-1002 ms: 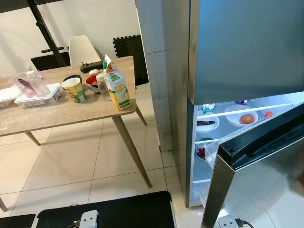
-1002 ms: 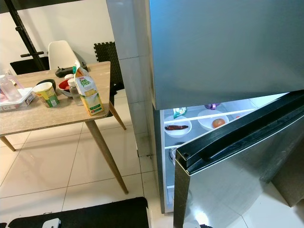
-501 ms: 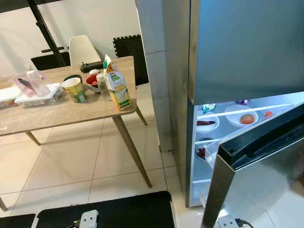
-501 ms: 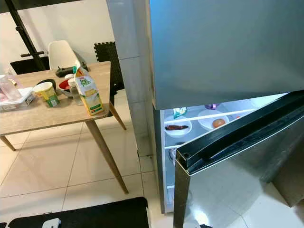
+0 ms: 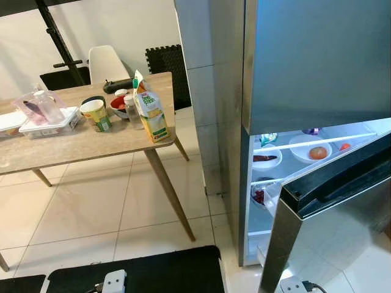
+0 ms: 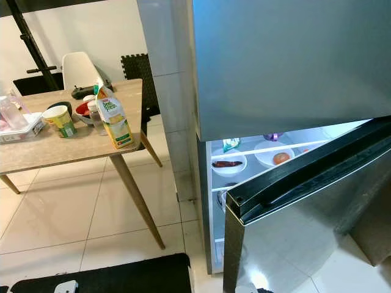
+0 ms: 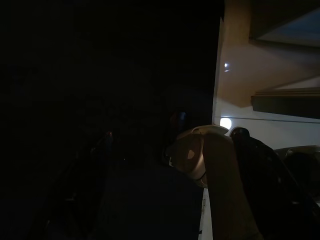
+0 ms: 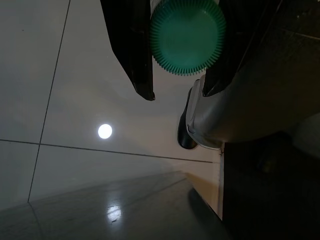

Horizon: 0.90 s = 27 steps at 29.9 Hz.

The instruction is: Restocking fridge

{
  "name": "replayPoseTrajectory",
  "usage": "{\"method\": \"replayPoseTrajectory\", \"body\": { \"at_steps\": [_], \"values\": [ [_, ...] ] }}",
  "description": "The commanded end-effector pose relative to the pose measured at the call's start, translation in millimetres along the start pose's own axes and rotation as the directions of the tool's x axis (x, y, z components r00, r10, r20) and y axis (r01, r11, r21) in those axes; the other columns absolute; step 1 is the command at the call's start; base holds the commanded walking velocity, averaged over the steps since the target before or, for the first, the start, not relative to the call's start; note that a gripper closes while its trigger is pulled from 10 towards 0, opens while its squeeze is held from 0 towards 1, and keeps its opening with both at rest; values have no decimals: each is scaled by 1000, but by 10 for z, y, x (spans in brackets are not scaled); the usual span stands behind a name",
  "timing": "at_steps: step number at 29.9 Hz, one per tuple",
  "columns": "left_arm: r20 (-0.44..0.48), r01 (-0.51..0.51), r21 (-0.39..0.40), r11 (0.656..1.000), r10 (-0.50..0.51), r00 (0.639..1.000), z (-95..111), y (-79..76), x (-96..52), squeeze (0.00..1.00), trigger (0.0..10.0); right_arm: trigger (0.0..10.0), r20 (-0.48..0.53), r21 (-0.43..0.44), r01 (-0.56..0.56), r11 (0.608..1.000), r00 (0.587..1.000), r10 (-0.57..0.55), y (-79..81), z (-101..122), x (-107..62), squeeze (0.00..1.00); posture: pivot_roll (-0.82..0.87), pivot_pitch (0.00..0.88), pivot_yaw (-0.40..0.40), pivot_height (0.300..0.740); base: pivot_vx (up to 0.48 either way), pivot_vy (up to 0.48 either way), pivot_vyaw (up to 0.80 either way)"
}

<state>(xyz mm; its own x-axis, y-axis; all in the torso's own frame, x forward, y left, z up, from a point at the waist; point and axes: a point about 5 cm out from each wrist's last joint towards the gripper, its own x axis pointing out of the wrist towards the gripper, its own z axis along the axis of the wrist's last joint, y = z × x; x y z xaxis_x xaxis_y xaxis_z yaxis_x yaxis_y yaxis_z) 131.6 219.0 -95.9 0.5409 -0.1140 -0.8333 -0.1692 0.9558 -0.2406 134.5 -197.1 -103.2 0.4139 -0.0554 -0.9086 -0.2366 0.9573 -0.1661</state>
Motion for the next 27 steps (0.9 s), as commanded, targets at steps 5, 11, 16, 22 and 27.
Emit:
{"method": "replayPoseTrajectory", "body": {
  "at_steps": [5,11,16,22,27],
  "values": [
    [3,-23,16,1000,23,1000,31,87,-29,0,10000,10000,-3,-8,-20,1000,1000,20,62,12,5,0,12,0,107,740,0,0,0],
    [2,-25,17,1000,25,1000,31,97,-33,0,10000,10000,1,-6,-20,1000,1000,20,72,28,7,0,12,0,110,740,0,0,0],
    [1,-24,19,1000,24,1000,32,99,-34,0,10000,10000,1,-5,-20,1000,1000,20,76,28,7,0,11,0,112,740,0,0,0],
    [2,-23,21,1000,23,1000,37,101,-35,0,10000,10000,-2,-2,-19,1000,1000,19,80,15,6,0,9,0,116,740,0,0,0],
    [1,-24,22,999,24,1000,37,106,-37,0,10000,10000,-4,0,-19,1000,1000,19,83,5,5,0,10,0,117,740,0,0,0]
  ]
}}
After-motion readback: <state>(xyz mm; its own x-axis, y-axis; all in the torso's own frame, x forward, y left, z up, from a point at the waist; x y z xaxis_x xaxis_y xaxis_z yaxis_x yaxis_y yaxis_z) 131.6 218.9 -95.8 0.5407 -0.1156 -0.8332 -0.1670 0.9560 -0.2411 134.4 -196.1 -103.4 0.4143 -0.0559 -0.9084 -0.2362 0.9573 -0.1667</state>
